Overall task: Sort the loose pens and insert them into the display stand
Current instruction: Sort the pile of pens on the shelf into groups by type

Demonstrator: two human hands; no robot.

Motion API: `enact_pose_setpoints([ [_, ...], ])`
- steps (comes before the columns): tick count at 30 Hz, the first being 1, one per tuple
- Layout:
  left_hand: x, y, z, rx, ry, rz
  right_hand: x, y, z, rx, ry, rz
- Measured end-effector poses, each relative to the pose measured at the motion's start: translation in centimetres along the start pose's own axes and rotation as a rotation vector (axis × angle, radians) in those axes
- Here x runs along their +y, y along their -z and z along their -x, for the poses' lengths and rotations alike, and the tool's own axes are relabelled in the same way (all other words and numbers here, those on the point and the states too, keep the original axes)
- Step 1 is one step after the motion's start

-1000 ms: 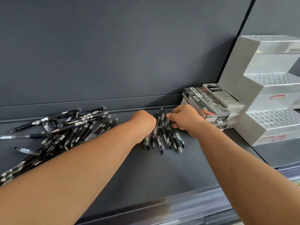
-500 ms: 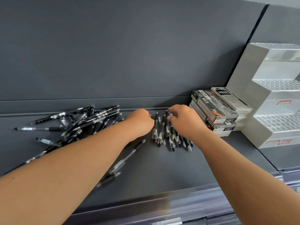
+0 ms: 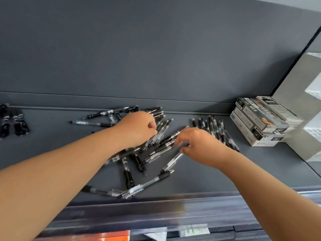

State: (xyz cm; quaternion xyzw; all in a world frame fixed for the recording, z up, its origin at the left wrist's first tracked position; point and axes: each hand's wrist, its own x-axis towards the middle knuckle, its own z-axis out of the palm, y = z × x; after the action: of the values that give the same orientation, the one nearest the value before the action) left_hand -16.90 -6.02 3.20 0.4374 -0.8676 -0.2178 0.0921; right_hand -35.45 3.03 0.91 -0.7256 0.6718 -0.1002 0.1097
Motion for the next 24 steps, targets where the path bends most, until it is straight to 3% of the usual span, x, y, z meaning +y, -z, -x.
enact_pose_setpoints([
  [6,-1.1,-1.4,2.3,-0.198,-0.088,-0.117,-1.0,-2.1,0.0,-0.112,-0.034,0.078],
  [11,-1.2,-3.1,2.6,-0.18,-0.082,-0.299,-1.2,-2.4,0.0,-0.065,-0.08,0.039],
  [14,-1.0,-3.1,2.6,-0.143,-0.076,-0.293,-1.6,-2.4,0.1,0.081,-0.077,-0.037],
  [18,-0.7,-1.6,2.5,-0.043,-0.041,-0.101,-2.3,-2.3,0.1,0.207,-0.083,-0.105],
  [24,-0.1,-0.4,1.8,0.044,0.111,0.536,-2.7,-1.7,0.2,0.203,-0.16,-0.449],
])
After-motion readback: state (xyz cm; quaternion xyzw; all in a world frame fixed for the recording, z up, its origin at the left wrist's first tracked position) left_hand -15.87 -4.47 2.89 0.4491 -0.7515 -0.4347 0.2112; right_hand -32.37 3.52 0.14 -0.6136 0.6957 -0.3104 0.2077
